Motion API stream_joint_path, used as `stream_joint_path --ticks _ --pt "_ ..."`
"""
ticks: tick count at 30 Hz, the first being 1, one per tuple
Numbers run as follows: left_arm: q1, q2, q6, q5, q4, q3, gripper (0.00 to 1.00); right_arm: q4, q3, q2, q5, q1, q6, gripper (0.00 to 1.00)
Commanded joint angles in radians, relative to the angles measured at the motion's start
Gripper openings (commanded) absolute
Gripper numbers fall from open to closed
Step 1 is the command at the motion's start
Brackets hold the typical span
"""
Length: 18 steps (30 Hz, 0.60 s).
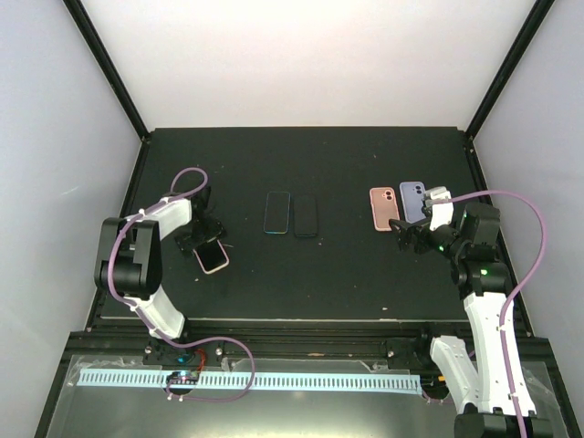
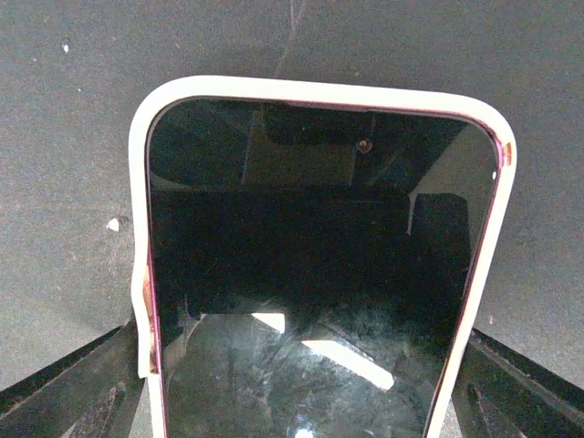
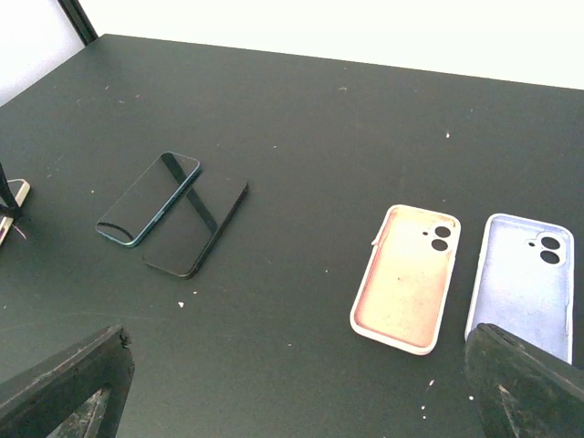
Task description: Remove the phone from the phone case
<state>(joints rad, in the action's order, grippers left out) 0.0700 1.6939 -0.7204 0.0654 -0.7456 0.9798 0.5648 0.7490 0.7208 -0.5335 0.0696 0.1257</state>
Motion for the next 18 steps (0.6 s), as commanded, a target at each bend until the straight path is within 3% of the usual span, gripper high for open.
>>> stream_joint_path --ticks 1,10,18 --pt "-0.019 0.035 -0.019 0.04 -0.006 0.043 0.9 -0.007 0.001 -0.004 -0.01 -0.002 0.009 1.0" --pt "-0.024 0.049 -0.014 0.051 -0.006 0.051 0.93 -0.004 0.003 -0.008 -0.013 -0.001 0.01 1.0" --pt "-0.022 0.016 -0.01 0.055 0.012 0.019 0.77 -0.004 0.003 -0.013 -0.014 -0.003 0.009 1.0"
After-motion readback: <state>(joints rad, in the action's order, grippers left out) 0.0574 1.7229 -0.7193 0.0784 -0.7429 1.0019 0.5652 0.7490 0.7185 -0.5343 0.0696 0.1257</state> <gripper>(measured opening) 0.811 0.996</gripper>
